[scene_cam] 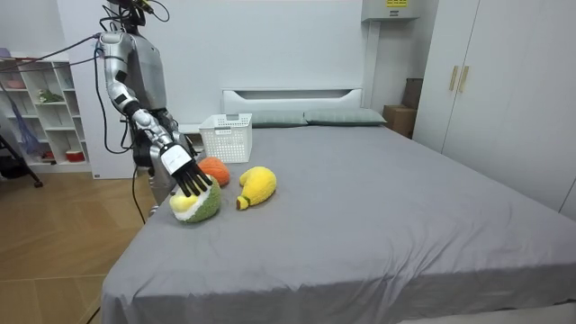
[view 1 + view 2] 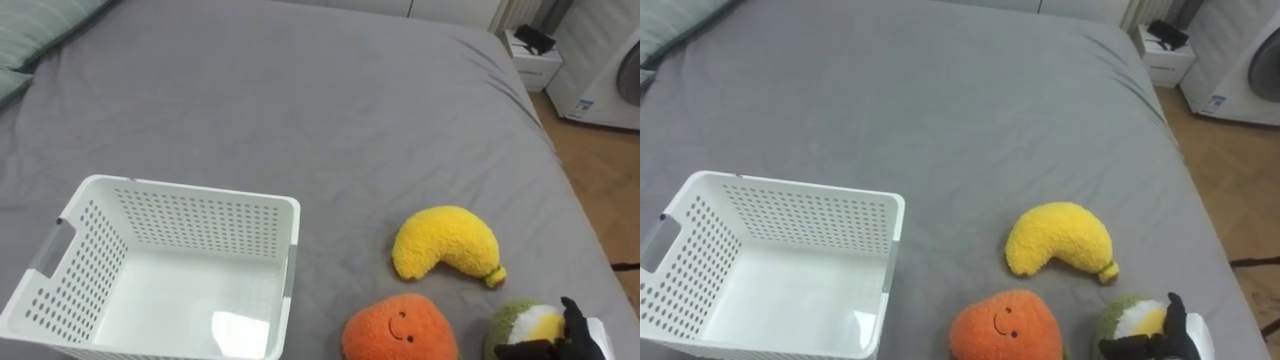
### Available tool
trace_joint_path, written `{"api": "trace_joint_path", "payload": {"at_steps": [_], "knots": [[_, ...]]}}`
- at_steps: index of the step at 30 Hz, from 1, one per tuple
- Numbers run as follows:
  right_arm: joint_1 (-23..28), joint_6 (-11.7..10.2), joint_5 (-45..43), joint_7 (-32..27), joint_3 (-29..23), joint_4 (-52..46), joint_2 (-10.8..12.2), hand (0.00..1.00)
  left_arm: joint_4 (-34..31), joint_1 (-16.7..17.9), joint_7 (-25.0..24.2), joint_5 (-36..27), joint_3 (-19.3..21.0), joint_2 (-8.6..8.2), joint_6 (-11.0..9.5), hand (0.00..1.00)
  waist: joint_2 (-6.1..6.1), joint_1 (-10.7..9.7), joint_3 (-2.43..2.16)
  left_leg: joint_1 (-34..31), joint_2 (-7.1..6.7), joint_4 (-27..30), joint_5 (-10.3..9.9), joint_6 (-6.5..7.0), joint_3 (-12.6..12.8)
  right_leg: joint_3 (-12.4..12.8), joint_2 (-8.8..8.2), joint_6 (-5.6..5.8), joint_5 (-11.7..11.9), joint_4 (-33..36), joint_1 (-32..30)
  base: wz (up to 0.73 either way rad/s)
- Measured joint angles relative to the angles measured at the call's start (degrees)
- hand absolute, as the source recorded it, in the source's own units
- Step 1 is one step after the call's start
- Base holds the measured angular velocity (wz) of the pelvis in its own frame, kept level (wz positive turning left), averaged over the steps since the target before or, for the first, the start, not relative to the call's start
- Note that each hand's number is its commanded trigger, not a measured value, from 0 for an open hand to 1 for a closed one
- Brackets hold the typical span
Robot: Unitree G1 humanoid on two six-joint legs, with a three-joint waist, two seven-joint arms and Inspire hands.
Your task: Collect toys from the bed
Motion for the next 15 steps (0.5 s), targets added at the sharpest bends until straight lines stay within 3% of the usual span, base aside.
{"api": "trace_joint_path", "payload": {"at_steps": [10,11,12,13,15], "knots": [[-1.5,-0.3,-3.9,2.2,2.9,-0.6,0.2,0.00,0.4,0.1,-0.9,-0.1,-3.3,-0.24,0.3,0.00,0.03,0.9,0.00,-0.7,-0.04,-0.1,0.0,0.00,0.0,0.4,0.16,-0.02,0.0,0.1,-0.3,0.00],[-1.6,-0.3,-4.2,2.2,3.1,-0.6,0.2,0.06,0.4,0.1,-1.2,-0.1,-3.3,-0.24,0.3,0.00,0.03,0.9,0.00,-0.7,-0.04,-0.1,0.0,0.00,0.0,0.4,0.16,-0.02,0.0,0.1,-0.4,0.00],[-1.6,-0.3,-4.6,2.4,3.3,-0.5,0.2,0.46,0.3,0.2,-1.5,-0.1,-3.5,-0.24,0.4,0.00,0.02,0.9,0.00,-0.8,-0.05,-0.1,0.0,0.00,0.0,0.3,0.14,-0.02,0.0,0.1,-0.5,0.00],[-1.6,-0.3,-4.7,2.5,3.9,-0.5,0.1,0.96,0.0,0.3,-1.6,0.0,-3.8,-0.21,0.4,0.00,-0.01,0.9,0.00,-0.9,-0.06,0.0,0.0,0.00,0.0,0.3,0.13,-0.02,0.0,0.1,-0.6,0.00],[-1.6,-0.3,-5.2,2.6,4.2,-0.3,0.1,1.00,-0.1,0.3,-1.8,0.0,-3.8,-0.20,0.4,0.00,-0.03,0.8,-0.01,-1.0,-0.08,0.0,0.0,0.00,-0.5,-0.2,0.05,-0.02,0.0,-0.1,-0.5,0.08]]}}
